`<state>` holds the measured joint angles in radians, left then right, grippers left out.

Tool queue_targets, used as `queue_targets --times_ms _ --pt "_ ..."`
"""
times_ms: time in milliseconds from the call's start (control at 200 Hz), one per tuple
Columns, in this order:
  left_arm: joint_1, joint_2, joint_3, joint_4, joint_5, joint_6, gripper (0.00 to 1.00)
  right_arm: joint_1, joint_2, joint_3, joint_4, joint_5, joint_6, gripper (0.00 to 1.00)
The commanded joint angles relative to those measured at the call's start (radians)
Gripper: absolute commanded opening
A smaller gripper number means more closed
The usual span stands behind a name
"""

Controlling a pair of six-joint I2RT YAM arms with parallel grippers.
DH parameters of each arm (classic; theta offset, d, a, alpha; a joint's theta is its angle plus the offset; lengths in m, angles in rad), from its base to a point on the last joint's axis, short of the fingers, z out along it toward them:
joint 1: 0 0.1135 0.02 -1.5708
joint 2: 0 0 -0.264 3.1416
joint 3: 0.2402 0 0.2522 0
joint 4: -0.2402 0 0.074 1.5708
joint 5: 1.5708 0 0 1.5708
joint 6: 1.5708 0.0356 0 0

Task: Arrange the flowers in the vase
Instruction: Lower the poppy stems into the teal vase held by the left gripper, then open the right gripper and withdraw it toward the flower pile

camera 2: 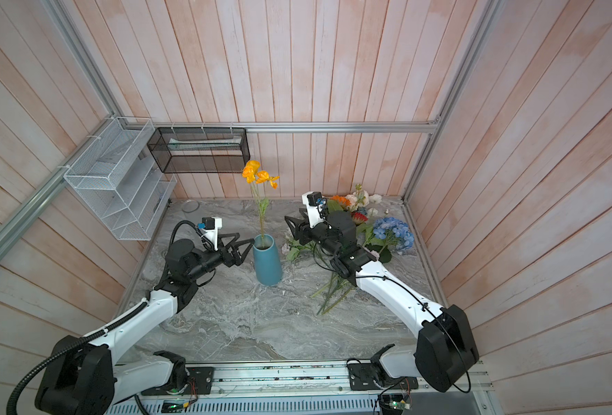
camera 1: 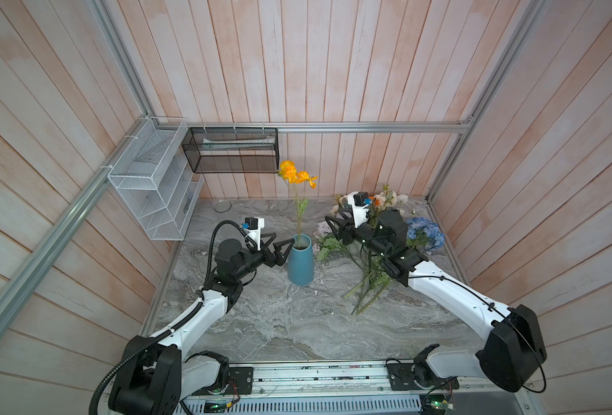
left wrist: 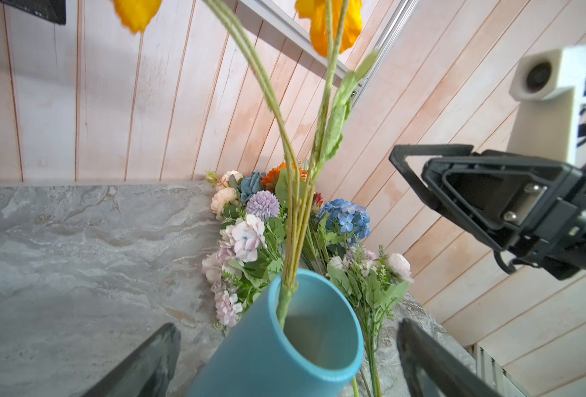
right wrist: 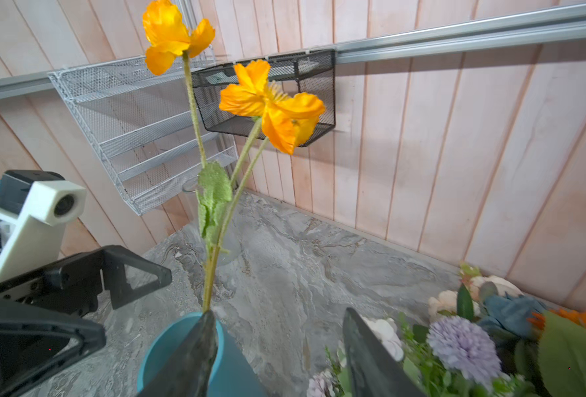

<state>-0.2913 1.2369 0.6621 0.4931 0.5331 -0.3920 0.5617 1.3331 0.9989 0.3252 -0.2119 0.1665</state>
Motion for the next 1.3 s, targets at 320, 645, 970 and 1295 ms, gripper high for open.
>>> queue_targets --times_ms 320,645,970,1295 --pt "-0.051 0.233 0.255 -0.048 0.051 0.047 1.00 -0.137 -0.158 -0.131 0.014 0.114 0.060 0.62" --pt "-0.051 0.235 0.232 -0.021 -0.212 0.008 0.90 -0.176 -0.138 -0.150 -0.014 0.132 0.098 0.59" --pt "-0.051 0.225 0.213 -0.031 -0.292 -0.003 0.89 -0.240 0.060 -0.033 -0.207 0.124 0.246 0.51" --pt "-0.051 0.209 0.195 -0.028 -0.287 -0.009 0.89 -0.346 0.237 0.013 -0.281 0.037 0.295 0.38"
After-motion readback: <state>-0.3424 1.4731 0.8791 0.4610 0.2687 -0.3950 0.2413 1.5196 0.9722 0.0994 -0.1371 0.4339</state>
